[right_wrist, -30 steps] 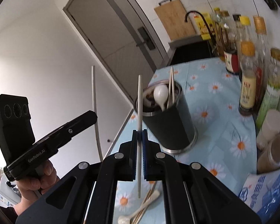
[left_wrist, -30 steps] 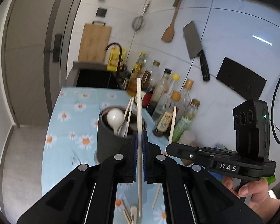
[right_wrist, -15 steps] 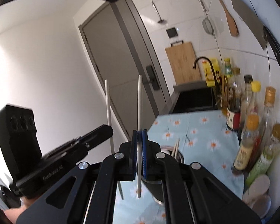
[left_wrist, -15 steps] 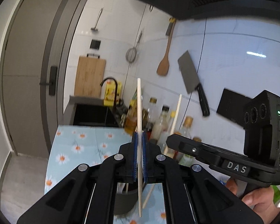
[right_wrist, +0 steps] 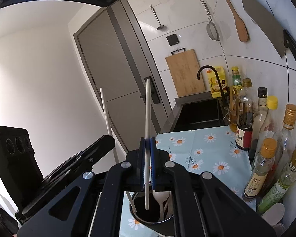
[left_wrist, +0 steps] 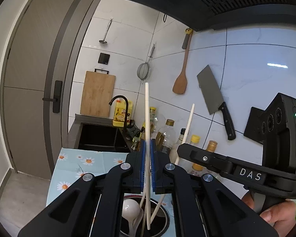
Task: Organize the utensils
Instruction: 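Lower both chopsticks into the black holder and open both grippers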
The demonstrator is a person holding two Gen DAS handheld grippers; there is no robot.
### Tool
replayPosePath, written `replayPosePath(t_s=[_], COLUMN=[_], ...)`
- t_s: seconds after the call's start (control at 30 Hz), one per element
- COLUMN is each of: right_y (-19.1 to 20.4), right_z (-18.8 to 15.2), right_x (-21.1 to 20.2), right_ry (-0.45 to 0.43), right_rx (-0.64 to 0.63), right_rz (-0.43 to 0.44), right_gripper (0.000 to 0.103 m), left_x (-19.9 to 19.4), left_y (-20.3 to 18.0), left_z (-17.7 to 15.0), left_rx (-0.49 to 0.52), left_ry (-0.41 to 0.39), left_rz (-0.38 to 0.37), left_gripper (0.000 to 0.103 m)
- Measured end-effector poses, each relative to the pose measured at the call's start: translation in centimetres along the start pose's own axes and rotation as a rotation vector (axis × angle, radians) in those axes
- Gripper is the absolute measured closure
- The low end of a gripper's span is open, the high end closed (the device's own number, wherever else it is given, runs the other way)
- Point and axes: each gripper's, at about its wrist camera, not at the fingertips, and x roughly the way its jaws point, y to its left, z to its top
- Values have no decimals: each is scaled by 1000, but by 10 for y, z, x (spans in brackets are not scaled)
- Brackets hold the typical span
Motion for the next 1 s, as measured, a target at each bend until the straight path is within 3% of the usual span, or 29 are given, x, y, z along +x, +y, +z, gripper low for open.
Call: replayPosePath(t_s=[0.3,0.43,0.57,0.6,0.63,0.7,1.0], right_y=[-11,-15,-14,-13,-12,-8,3], right_z=[-10,-13,-9,-8,-7,-7,-15], right_x=[19,23,18,15,13,7,-33], right_ry=[50,70,59,55,51,48,43], right_rx=[21,50,58,60,61,58,88], right_rz=[-9,-11,-8,-4,1,8,46], right_gripper=[97,78,78,78,78,78,70], left_x=[24,29,26,23,21,14,-29], left_y=[9,12,14,14,15,15,5], left_z=[-17,-23,-23,-22,-21,-20,-11], left_rx=[-9,-15,-27,-31,-33,-42,-24], left_ry=[87,133,144,144,143,136,116], left_rz=[0,11,29,28,29,28,49], left_gripper=[99,98,97,90,72,63,63])
